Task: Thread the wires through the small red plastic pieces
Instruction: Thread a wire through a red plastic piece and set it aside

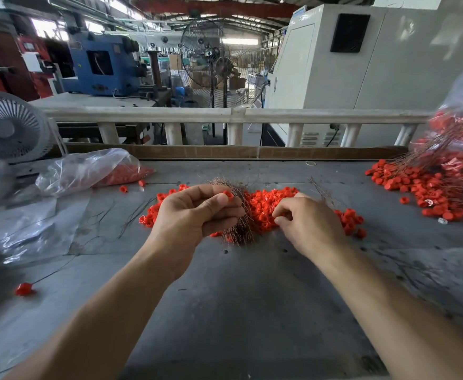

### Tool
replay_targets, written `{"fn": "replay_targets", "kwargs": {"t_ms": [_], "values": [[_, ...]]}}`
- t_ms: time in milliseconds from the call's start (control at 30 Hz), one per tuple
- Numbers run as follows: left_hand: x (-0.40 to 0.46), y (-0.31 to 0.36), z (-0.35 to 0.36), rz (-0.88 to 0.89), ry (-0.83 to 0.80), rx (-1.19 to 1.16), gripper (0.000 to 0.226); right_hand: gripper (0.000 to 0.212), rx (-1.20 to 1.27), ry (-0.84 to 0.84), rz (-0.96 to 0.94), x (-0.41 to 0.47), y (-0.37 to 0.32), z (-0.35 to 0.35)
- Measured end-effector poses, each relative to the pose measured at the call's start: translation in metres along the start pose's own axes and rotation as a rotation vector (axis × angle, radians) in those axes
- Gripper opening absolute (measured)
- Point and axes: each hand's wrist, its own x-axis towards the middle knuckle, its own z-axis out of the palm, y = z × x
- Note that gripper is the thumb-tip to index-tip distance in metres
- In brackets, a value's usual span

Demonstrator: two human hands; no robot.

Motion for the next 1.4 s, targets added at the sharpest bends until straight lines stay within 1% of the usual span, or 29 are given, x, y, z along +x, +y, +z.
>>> {"fn": "replay_targets", "kwargs": {"t_ms": [133, 233, 333, 400, 467, 567, 633, 700, 767, 900, 1000, 1100, 1167, 1233, 1400], "values": [[0.0, 0.001, 0.0, -0.006, -0.001, 0.003, 0.031, 0.007, -0.034, 0.028, -0.036, 0.0, -0.002, -0.001], [-0.001, 0.001, 0.0, -0.009, -0.007, 0.008, 0.03, 0.002, -0.041, -0.001, -0.045, -0.001, -0.003, -0.002], [-0.002, 0.001, 0.0, -0.005, -0.009, 0.011, 0.03, 0.005, -0.058, -0.016, -0.043, -0.001, -0.004, -0.001], [-0.002, 0.001, 0.0, -0.004, -0.011, 0.011, 0.029, 0.006, 0.0, 0.001, -0.025, 0.0, -0.003, -0.001], [-0.002, 0.002, 0.001, -0.006, -0.012, 0.007, 0.029, 0.007, 0.183, 0.02, 0.009, -0.001, -0.002, -0.001], [-0.002, 0.001, 0.001, -0.005, -0.014, 0.004, 0.03, 0.009, 0.609, 0.008, 0.08, -0.003, -0.007, -0.007], [-0.002, 0.0, 0.002, -0.004, -0.018, 0.006, 0.031, 0.009, 0.842, -0.014, 0.067, -0.007, -0.016, -0.013], [-0.002, -0.001, 0.003, -0.006, -0.021, 0.006, 0.03, 0.009, 1.013, -0.043, 0.032, -0.011, -0.024, -0.017], [-0.003, -0.002, 0.003, -0.013, -0.019, -0.004, 0.026, 0.011, 1.108, -0.066, -0.008, -0.014, -0.033, -0.018], [-0.002, -0.002, 0.003, -0.026, -0.025, -0.031, 0.016, 0.015, 1.135, -0.082, -0.068, -0.018, -0.041, -0.014], [-0.002, -0.002, 0.002, -0.029, -0.017, -0.041, 0.018, 0.016, 1.106, -0.075, -0.084, -0.017, -0.039, -0.013], [-0.001, -0.002, 0.002, -0.013, -0.014, -0.046, 0.026, 0.013, 1.087, -0.091, -0.078, -0.018, -0.037, -0.012], [-0.001, -0.002, 0.002, 0.001, -0.019, -0.04, 0.03, 0.009, 1.108, -0.11, -0.064, -0.018, -0.037, -0.011], [-0.001, -0.001, 0.002, 0.008, -0.023, -0.029, 0.027, 0.003, 1.133, -0.105, -0.049, -0.019, -0.037, -0.011], [-0.002, -0.001, 0.004, 0.021, -0.026, 0.016, 0.019, 0.006, 1.101, -0.074, -0.049, -0.019, -0.036, -0.013]]}}
